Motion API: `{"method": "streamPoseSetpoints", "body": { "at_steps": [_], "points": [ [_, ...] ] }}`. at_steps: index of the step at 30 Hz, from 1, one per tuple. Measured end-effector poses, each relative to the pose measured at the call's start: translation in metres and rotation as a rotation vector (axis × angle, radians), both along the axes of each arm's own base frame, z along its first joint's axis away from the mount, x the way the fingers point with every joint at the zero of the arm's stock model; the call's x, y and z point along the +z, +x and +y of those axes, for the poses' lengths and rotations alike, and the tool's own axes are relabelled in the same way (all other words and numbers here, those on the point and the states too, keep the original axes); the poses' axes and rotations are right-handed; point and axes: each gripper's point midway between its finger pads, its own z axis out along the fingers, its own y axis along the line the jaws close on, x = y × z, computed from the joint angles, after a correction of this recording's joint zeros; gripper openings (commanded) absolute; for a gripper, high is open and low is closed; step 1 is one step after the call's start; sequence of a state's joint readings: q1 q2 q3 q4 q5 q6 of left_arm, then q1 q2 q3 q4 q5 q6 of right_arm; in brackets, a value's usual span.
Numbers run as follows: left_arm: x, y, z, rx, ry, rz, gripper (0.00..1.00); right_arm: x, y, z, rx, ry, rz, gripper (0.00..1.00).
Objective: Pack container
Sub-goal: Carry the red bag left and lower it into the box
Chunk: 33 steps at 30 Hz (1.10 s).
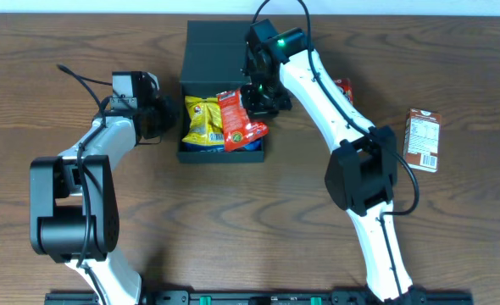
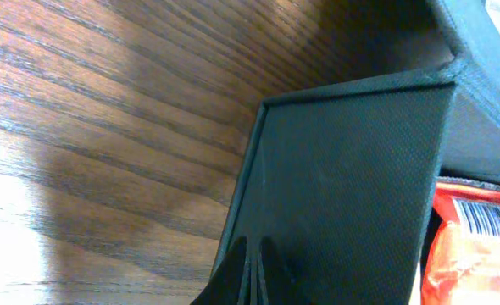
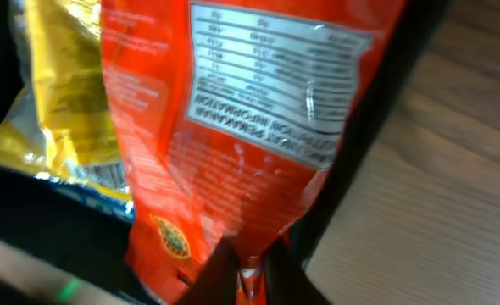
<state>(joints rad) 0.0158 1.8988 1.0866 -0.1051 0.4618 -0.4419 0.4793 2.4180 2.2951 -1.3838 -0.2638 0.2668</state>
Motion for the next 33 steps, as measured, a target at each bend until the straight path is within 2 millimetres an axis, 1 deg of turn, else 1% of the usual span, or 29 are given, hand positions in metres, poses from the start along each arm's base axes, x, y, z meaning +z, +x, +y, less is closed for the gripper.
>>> {"method": "streamPoseSetpoints", "body": {
  "at_steps": [1, 3, 4, 6, 7, 8, 9, 10, 12, 13, 14, 15, 17, 18, 20, 21, 24, 25, 26, 29, 33],
  "points": [
    [0.000, 0.000, 0.000, -0.001, -0.002, 0.000, 0.06, 0.000, 0.002, 0.000, -0.002, -0.002, -0.008, 0.49],
    [0.000, 0.000, 0.000, -0.002, -0.003, 0.000, 0.06, 0.000, 0.005, -0.001, -0.009, -0.013, -0.025, 0.54],
    [0.000, 0.000, 0.000, -0.002, -0.003, -0.001, 0.06, 0.001, 0.007, -0.002, -0.010, -0.023, -0.037, 0.59],
    [0.000, 0.000, 0.000, -0.002, -0.003, -0.001, 0.06, 0.010, 0.016, -0.005, -0.015, -0.037, -0.080, 0.83],
    [0.000, 0.000, 0.000, -0.002, -0.003, -0.002, 0.06, 0.017, 0.021, -0.005, -0.018, -0.035, -0.104, 0.92],
    [0.000, 0.000, 0.000, -0.002, -0.003, -0.001, 0.06, 0.026, 0.028, -0.005, -0.018, -0.029, -0.141, 0.96],
    [0.000, 0.000, 0.000, -0.002, -0.003, -0.001, 0.06, 0.042, 0.037, -0.004, -0.003, -0.020, -0.196, 0.95],
    [0.000, 0.000, -0.001, -0.002, -0.003, -0.002, 0.06, 0.056, 0.043, -0.003, -0.002, -0.007, -0.240, 0.83],
    [0.000, 0.000, 0.000, -0.002, -0.003, -0.002, 0.06, 0.086, 0.050, -0.003, 0.004, 0.014, -0.321, 0.25],
    [0.001, 0.000, 0.000, -0.002, -0.003, -0.003, 0.06, 0.100, 0.051, -0.004, 0.004, 0.025, -0.352, 0.04],
    [0.001, 0.001, -0.001, -0.002, -0.003, -0.003, 0.06, 0.115, 0.050, -0.004, 0.003, 0.037, -0.383, 0.01],
    [0.001, 0.001, 0.000, -0.002, -0.003, -0.003, 0.06, 0.127, 0.048, -0.005, 0.005, 0.046, -0.402, 0.02],
    [0.001, 0.001, 0.000, -0.002, -0.003, -0.004, 0.06, 0.138, 0.041, -0.008, 0.016, 0.051, -0.410, 0.02],
    [0.001, 0.001, 0.000, -0.001, -0.003, -0.005, 0.06, 0.137, 0.039, -0.008, 0.027, 0.051, -0.404, 0.01],
    [0.001, 0.001, -0.001, -0.002, -0.003, -0.004, 0.06, 0.116, 0.033, -0.008, 0.046, 0.027, -0.357, 0.02],
    [0.001, 0.001, -0.001, -0.002, -0.003, -0.005, 0.06, 0.101, 0.028, -0.008, 0.056, 0.009, -0.319, 0.02],
    [0.001, 0.001, -0.001, -0.002, -0.003, -0.005, 0.06, 0.049, 0.010, -0.010, 0.089, -0.048, -0.203, 0.02],
    [0.001, 0.001, -0.001, -0.002, -0.003, -0.005, 0.06, 0.030, 0.000, -0.012, 0.099, -0.075, -0.149, 0.01],
    [0.001, 0.001, 0.000, -0.001, -0.003, -0.005, 0.06, 0.012, -0.005, -0.012, 0.108, -0.088, -0.125, 0.01],
    [0.001, 0.001, -0.001, 0.000, -0.004, -0.004, 0.06, -0.017, -0.017, -0.015, 0.123, -0.119, -0.082, 0.02],
    [0.001, 0.001, 0.000, 0.001, -0.004, -0.005, 0.06, -0.037, -0.020, -0.016, 0.132, -0.140, -0.088, 0.02]
  ]
}}
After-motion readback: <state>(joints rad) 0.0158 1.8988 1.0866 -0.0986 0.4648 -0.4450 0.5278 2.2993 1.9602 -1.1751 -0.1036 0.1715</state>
